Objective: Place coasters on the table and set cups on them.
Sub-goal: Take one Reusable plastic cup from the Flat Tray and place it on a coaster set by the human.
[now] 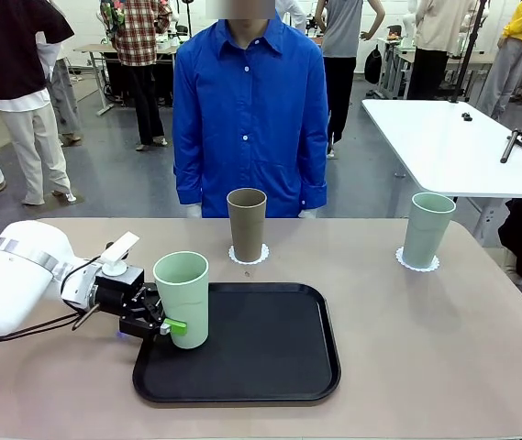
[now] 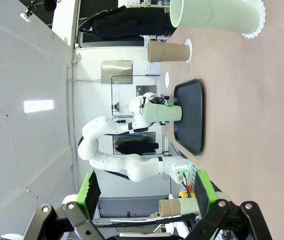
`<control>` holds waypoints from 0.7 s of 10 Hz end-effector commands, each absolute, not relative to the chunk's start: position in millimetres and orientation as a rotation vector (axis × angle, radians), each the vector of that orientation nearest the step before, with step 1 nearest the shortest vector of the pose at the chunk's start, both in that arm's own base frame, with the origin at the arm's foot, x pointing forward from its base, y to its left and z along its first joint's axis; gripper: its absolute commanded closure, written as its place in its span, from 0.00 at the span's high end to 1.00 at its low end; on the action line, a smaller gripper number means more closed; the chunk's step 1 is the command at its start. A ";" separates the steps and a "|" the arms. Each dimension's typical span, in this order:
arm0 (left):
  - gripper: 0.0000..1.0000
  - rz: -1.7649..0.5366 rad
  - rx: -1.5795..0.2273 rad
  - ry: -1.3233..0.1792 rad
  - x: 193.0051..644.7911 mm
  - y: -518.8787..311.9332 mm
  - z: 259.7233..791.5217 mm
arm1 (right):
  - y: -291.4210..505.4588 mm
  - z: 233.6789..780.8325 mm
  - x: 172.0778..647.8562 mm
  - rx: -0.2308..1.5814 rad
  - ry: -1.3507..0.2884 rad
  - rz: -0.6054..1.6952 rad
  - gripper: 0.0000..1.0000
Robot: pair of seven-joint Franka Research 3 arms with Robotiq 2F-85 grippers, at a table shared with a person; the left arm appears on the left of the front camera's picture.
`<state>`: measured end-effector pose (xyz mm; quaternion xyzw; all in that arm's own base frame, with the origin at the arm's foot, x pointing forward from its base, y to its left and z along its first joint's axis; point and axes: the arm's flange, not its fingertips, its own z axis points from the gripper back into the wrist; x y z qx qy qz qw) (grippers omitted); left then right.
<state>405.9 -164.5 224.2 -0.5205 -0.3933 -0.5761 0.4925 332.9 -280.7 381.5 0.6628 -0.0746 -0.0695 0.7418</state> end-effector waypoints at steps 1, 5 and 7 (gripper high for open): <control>0.00 -1.433 -1.257 -1.027 398.4 -166.0 212.7 | -280.9 382.4 332.9 1.449 -0.170 -0.151 1.00; 0.25 -1.374 -1.203 -0.983 401.6 -156.5 258.0 | -280.9 382.4 332.9 1.449 -0.170 -0.151 1.00; 0.25 -1.307 -1.173 -0.980 404.4 -144.9 335.7 | -280.9 382.4 332.9 1.449 -0.170 -0.151 1.00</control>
